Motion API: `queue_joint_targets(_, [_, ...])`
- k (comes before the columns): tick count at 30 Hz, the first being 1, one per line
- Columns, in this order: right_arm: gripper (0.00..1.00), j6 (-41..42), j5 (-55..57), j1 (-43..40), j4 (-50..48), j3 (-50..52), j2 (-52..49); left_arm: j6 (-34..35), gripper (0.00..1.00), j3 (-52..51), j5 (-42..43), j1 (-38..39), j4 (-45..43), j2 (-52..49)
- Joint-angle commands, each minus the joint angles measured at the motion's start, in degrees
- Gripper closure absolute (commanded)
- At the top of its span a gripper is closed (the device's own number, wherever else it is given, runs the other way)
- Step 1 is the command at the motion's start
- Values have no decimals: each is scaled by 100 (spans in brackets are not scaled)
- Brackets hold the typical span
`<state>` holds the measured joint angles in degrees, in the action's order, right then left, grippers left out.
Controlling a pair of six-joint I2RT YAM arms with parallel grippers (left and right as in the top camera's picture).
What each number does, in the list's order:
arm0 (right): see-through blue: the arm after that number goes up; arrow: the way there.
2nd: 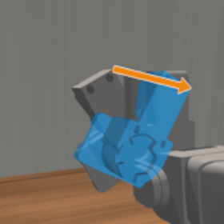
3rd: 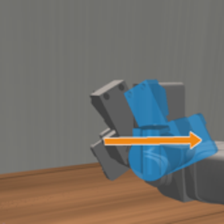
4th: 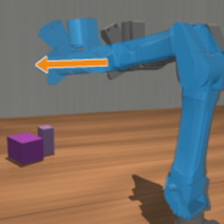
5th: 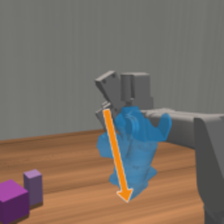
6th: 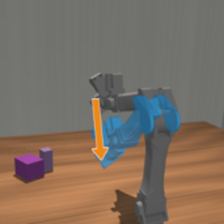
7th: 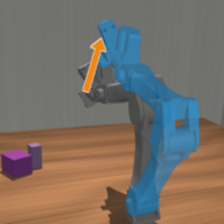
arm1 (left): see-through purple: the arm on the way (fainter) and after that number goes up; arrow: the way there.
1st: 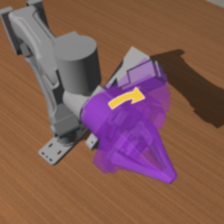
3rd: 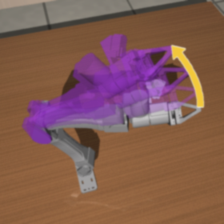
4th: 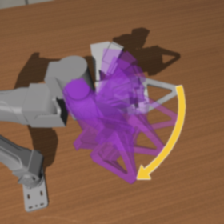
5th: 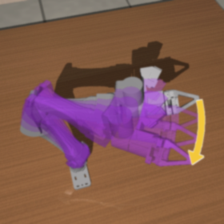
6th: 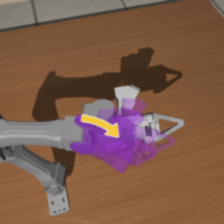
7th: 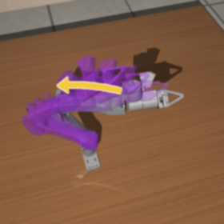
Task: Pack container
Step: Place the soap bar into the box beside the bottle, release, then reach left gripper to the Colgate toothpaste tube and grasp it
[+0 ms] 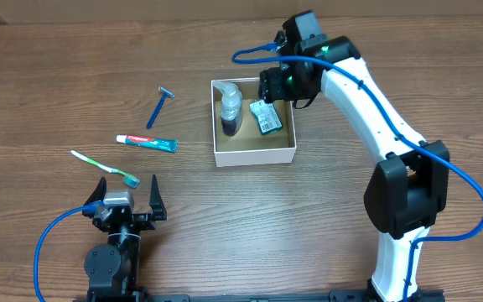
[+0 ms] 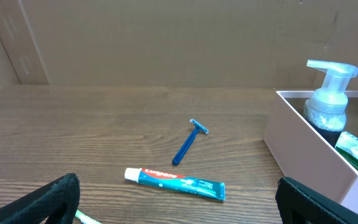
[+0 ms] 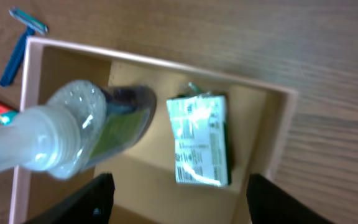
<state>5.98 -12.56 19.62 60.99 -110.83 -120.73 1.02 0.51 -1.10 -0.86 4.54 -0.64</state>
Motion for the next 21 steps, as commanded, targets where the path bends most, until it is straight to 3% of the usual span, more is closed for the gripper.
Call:
queue_joint_targets(1, [25,13,192,-367,437,-892,240,-127,0,-20,-37,-35,-15,31])
queue_joint_targets(5, [23,772,1290,-1244,1099,-1272,463,-127,0,-20,-37,-35,-15,31])
queue_joint_targets(10, [10,1250,1392,-2428,1506,-1220,468,-125,0,-20,-37,-35,-15,31])
queue_joint_targets(11, [2,1250,1379,-2546,1550,-1220,468,-127,0,-20,-35,-35,-15,31])
queue_joint_targets(21, [0,1248,1381,-2708,1821,-1220,468,-35,0,-20,-26,-35,-35,31])
